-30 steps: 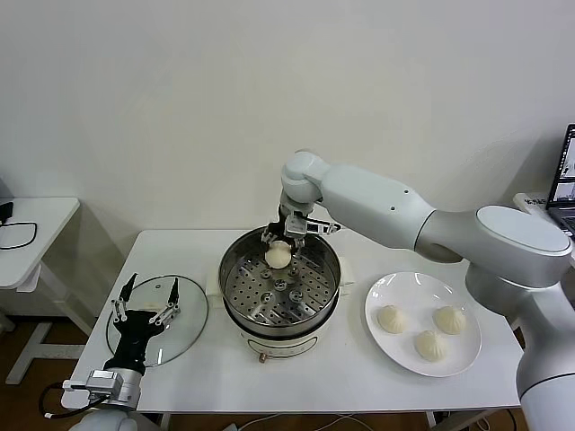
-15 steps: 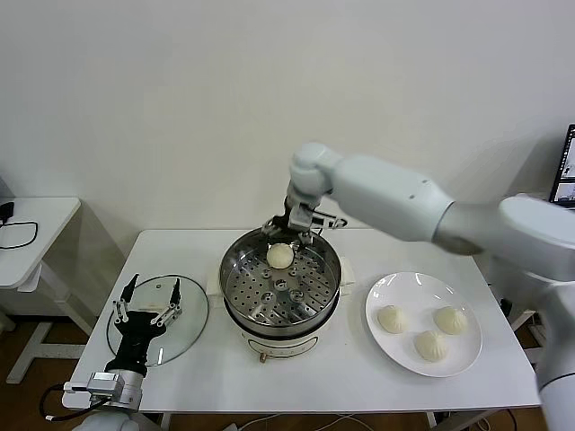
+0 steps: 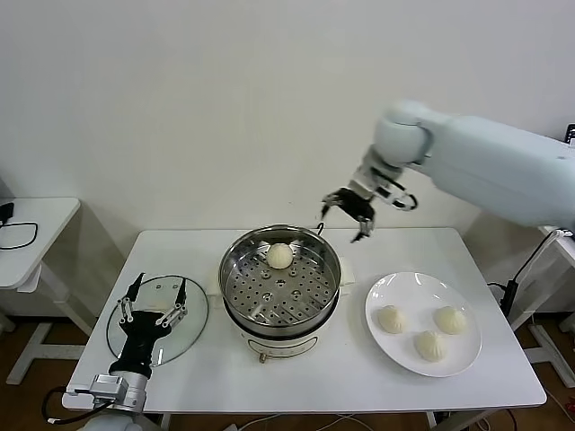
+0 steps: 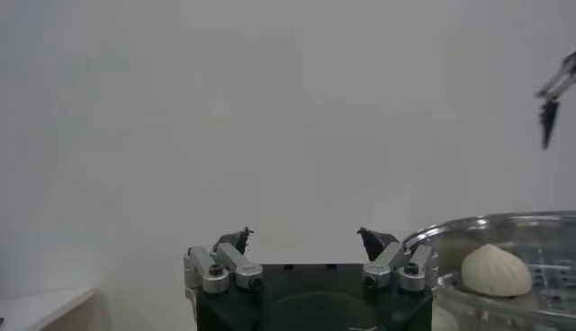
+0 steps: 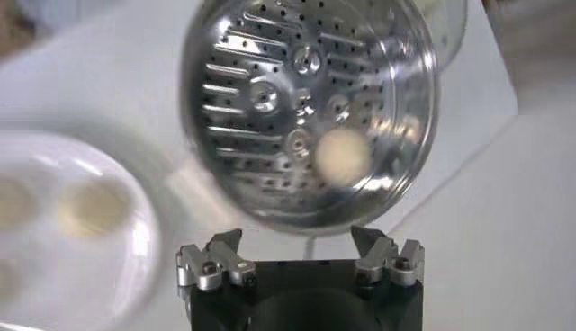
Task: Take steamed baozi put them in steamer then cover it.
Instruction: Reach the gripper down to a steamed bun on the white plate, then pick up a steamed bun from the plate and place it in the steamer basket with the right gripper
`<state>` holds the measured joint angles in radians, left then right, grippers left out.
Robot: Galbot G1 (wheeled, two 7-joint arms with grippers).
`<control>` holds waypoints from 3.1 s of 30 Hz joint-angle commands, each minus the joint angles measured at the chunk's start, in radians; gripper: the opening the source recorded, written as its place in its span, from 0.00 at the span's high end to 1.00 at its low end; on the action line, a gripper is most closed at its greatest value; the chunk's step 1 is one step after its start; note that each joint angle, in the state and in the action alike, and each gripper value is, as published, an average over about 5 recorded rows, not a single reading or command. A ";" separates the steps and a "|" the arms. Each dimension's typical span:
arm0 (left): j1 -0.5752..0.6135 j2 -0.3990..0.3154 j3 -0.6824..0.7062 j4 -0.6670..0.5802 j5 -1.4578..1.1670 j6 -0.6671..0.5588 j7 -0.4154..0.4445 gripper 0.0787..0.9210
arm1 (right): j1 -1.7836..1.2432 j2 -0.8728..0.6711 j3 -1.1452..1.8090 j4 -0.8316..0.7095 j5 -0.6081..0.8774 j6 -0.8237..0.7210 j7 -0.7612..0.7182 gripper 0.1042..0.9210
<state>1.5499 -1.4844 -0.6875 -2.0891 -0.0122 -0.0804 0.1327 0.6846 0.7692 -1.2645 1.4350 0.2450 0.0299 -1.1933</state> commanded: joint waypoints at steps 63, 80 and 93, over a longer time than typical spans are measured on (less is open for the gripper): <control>-0.013 -0.006 0.021 0.041 0.025 -0.017 -0.001 0.12 | -0.765 -0.119 0.454 -0.120 -0.250 -0.321 0.162 0.21; -0.013 -0.005 0.025 0.039 0.027 -0.017 -0.001 0.12 | -0.701 -0.168 0.424 -0.070 -0.181 -0.324 0.137 0.28; -0.013 -0.002 0.028 0.032 0.028 -0.018 -0.001 0.12 | -0.140 -0.376 0.030 0.206 0.146 -0.389 0.098 0.27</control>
<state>1.5368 -1.4864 -0.6604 -2.0568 0.0151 -0.0983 0.1314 0.2826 0.4853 -1.0463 1.5243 0.2487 -0.3433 -1.0835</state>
